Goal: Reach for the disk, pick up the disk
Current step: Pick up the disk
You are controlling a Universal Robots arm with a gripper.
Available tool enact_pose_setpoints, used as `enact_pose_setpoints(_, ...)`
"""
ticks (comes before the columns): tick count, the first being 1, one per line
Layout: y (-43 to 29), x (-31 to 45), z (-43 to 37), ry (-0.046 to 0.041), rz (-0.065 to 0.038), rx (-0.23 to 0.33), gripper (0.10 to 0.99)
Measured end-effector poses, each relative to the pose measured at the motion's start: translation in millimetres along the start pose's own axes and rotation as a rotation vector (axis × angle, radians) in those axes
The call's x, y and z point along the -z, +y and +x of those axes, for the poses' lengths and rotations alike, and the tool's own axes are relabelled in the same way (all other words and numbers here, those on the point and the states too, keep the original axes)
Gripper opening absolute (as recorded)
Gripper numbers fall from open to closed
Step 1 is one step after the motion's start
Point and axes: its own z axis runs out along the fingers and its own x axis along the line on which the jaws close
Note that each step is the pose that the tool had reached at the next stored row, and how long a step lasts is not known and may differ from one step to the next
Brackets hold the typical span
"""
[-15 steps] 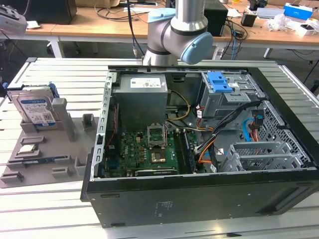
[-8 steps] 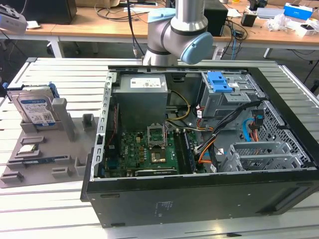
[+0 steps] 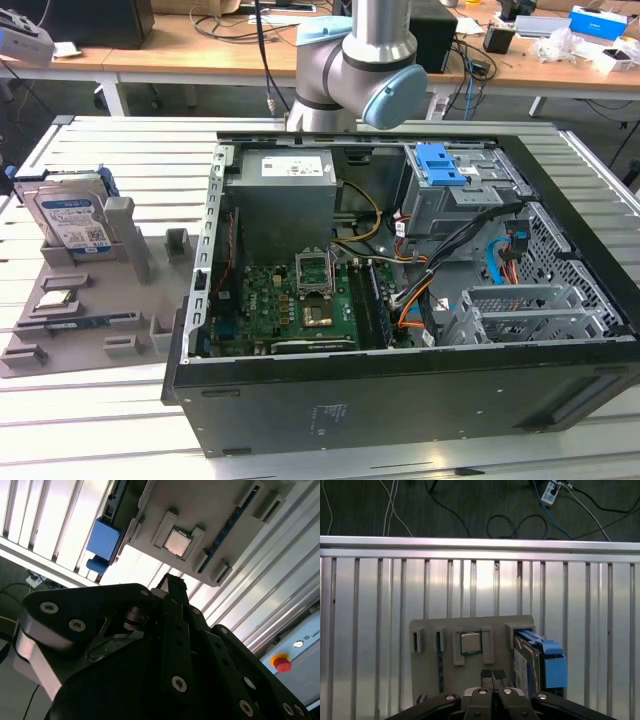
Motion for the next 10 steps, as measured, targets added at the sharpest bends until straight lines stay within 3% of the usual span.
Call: enact_pose_setpoints(10, 0.0, 0.0, 0.0, 0.0032, 0.0, 0.086, 0.106)
